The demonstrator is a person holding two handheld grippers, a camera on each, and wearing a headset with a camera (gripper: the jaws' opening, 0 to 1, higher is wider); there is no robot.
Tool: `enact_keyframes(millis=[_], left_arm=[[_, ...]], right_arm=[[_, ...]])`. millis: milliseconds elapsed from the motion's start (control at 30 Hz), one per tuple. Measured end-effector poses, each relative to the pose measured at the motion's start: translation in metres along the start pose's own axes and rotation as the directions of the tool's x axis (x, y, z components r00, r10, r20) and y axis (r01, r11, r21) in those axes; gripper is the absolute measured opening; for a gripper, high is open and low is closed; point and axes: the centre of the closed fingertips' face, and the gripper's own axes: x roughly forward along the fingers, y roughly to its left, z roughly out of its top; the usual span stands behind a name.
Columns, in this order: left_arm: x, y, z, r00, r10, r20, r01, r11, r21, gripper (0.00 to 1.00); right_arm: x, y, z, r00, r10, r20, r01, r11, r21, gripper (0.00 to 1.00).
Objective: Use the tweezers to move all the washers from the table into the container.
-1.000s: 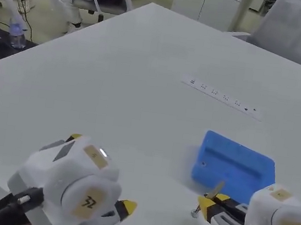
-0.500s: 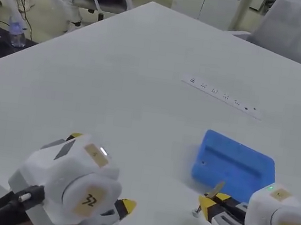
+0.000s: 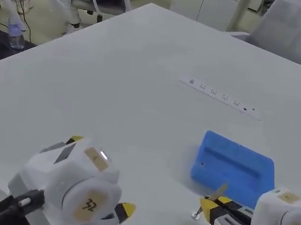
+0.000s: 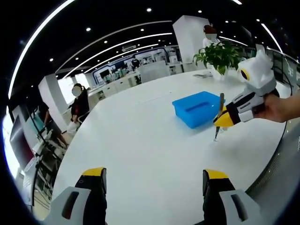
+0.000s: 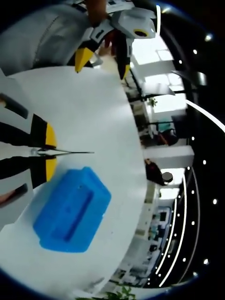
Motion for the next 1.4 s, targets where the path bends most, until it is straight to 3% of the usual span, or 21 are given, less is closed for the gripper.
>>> enact_keyframes(millis=[800,1400], left_arm=[[0.0003,0.0001,-0.0012,1.0,0.001,-0.008,-0.001,1.0,0.005,0.86],[0.0009,0.0001,-0.0026,0.9999,0.003,-0.016,-0.002,1.0,0.011,0.86]], right_arm=[[-0.0004,-0.0027,-0.0075,0.9996,-0.024,-0.014,0.023,1.0,-0.019,0.04],[-0.0001,-0.0026,-0.0077,0.9982,-0.056,0.022,0.056,0.998,-0.009,0.04]])
